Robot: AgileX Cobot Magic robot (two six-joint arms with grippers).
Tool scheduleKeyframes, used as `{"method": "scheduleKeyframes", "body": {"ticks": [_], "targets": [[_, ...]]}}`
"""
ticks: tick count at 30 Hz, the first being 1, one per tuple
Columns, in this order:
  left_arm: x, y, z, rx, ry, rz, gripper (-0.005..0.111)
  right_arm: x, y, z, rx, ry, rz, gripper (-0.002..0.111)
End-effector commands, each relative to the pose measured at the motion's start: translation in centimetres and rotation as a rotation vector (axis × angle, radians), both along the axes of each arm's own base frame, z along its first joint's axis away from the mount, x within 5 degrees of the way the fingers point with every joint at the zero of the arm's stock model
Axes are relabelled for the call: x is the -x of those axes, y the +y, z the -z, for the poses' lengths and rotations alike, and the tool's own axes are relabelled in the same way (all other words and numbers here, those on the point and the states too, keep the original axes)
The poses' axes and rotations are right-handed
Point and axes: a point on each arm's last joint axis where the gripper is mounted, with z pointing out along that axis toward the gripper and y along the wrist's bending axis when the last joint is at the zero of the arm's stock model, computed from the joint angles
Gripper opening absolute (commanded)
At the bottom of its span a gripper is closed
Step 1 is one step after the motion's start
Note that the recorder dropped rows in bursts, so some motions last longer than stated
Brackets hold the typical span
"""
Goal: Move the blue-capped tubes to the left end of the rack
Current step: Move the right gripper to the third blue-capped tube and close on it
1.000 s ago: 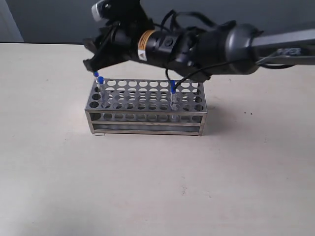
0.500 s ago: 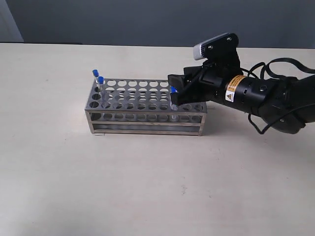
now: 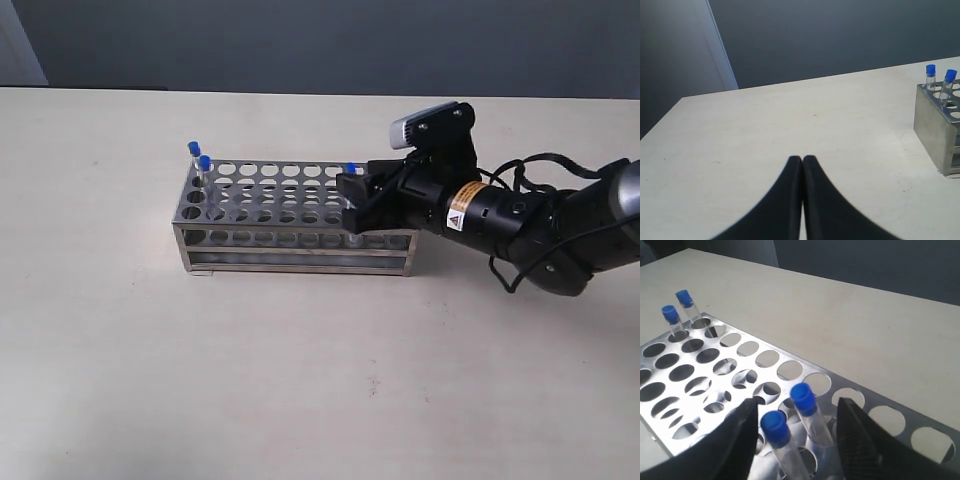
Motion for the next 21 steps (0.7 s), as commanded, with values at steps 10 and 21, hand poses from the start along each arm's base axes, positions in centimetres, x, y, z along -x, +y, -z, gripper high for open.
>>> {"method": "scheduleKeyframes", "body": {"ticks": [10, 21], "targets": [[0.0, -0.1, -0.2, 0.003, -0.011, 0.011, 0.000, -0.1, -0.1, 1.1, 0.004, 0.015, 0.005, 0.042], [0.0, -0.1, -0.2, 0.003, -0.011, 0.011, 0.000, -0.1, 0.0, 2.2, 0.005, 0.032, -0.001, 0.042]]}}
